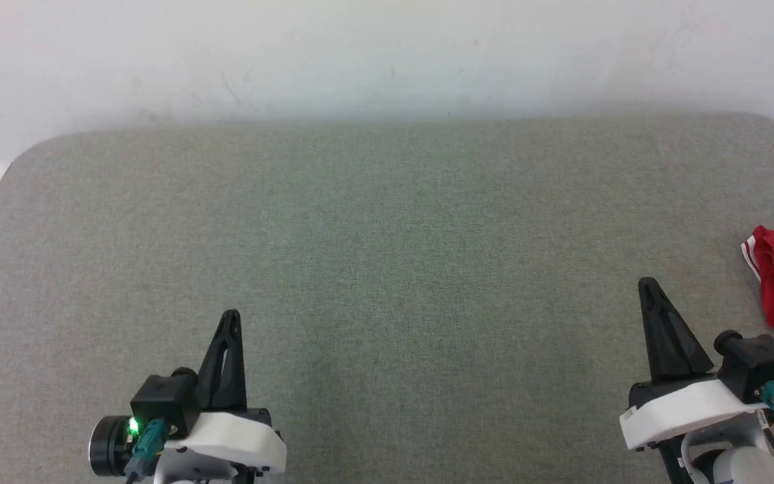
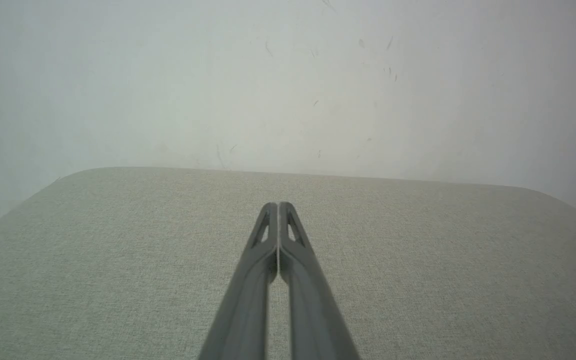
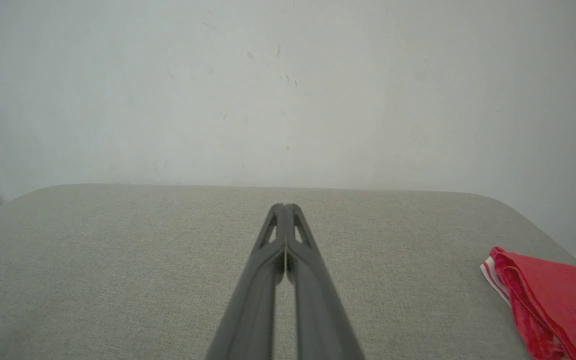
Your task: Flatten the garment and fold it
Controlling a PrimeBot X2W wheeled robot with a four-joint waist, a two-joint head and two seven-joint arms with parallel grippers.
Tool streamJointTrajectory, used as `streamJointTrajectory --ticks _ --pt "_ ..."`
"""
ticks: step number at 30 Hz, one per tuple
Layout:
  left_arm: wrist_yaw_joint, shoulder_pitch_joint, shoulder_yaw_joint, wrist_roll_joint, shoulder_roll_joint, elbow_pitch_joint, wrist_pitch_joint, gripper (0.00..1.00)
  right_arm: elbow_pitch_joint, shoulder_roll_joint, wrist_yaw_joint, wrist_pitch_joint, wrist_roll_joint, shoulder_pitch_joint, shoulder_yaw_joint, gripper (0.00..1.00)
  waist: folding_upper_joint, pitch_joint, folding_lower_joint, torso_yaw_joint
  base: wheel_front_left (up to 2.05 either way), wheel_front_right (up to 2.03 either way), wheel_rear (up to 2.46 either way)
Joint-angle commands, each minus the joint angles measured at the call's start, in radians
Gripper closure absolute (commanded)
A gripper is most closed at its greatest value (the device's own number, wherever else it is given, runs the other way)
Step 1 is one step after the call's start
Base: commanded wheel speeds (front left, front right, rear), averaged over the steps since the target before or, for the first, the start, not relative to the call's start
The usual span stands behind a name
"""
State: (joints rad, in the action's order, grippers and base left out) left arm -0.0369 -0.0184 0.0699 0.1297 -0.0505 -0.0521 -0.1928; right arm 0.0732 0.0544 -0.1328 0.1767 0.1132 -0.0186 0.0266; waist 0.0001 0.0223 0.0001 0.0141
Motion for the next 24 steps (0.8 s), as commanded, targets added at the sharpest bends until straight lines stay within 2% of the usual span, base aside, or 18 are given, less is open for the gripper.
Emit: streamJointTrajectory --ticks 1,24 --pt "0.008 0.005 -0.006 -0.010 0.000 0.006 0.007 1.00 -0.007 -0.001 0.001 -0.004 -0.010 0.005 -0.003 1.00 -0.0001 0.000 -0.0001 0.000 0.00 0.00 0.00" --pt "0.015 0.008 -0.021 -0.039 0.000 0.017 0.052 1.00 -0.023 -0.002 0.001 -0.046 -0.035 0.008 -0.009 1.00 -0.0001 -0.006 -0.0001 -0.004 0.00 0.00 0.00"
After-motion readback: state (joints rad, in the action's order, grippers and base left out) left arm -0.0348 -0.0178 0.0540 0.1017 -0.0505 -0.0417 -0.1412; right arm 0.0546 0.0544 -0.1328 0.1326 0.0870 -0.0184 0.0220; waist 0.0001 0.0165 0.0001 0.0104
